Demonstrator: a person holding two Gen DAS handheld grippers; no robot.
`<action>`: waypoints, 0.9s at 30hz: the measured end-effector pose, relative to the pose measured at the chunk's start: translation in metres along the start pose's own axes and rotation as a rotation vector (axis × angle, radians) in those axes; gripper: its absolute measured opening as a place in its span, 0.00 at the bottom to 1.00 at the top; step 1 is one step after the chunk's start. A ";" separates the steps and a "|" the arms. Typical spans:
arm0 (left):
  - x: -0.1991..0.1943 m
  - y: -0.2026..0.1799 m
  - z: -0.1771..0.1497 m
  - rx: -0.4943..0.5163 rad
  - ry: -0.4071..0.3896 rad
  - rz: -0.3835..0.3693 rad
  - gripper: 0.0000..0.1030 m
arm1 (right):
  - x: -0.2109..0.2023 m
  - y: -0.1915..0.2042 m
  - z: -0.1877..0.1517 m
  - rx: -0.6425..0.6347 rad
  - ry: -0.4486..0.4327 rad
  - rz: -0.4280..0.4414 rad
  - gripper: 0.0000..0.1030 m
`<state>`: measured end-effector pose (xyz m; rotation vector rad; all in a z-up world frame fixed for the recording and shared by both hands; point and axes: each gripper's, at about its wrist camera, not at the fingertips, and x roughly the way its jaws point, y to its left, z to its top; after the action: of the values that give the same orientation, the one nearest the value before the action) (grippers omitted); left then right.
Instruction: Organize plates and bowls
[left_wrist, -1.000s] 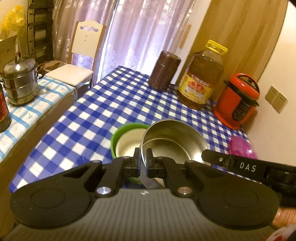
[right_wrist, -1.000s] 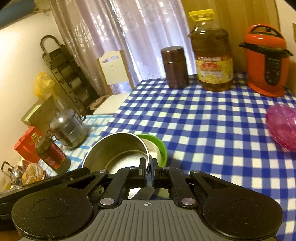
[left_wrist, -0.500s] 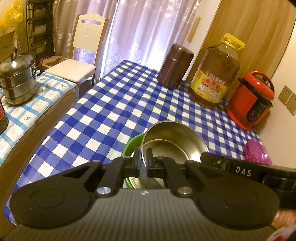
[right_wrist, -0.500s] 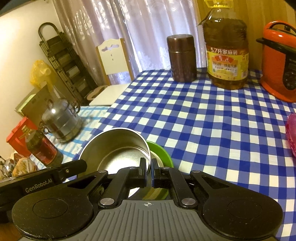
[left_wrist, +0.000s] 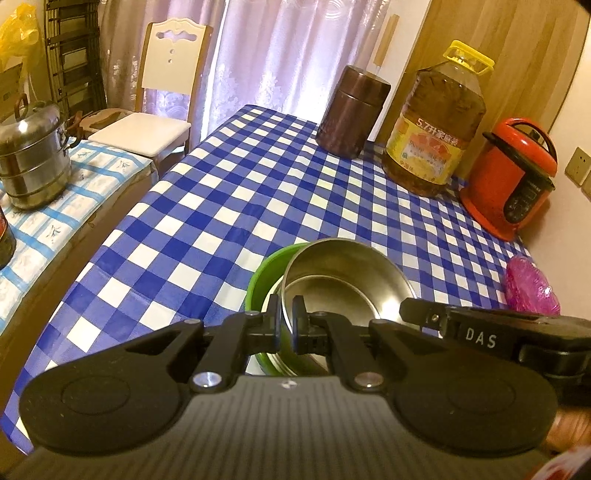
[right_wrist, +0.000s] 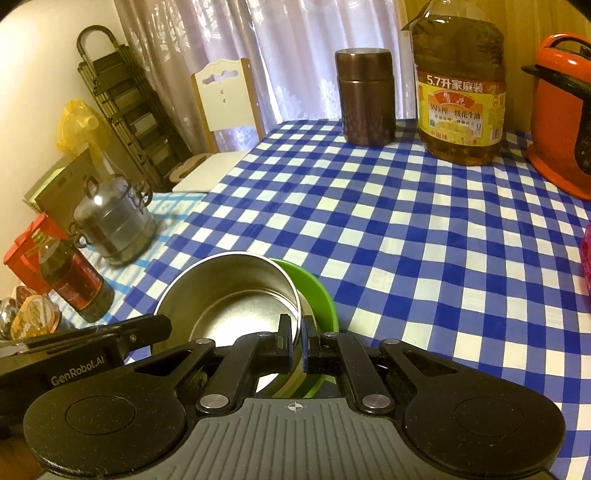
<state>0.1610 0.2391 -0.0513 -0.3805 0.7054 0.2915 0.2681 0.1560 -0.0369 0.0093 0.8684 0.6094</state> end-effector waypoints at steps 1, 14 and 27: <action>0.000 0.000 0.000 0.000 0.002 0.002 0.07 | 0.001 -0.002 -0.001 0.002 0.004 0.003 0.05; -0.012 0.011 0.003 -0.025 -0.056 0.002 0.18 | -0.014 -0.016 0.002 0.039 -0.068 0.031 0.12; 0.003 0.010 -0.005 0.028 -0.018 0.024 0.18 | -0.002 -0.026 -0.005 0.077 -0.041 0.084 0.12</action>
<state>0.1567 0.2459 -0.0596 -0.3429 0.6957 0.3071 0.2764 0.1322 -0.0454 0.1279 0.8541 0.6515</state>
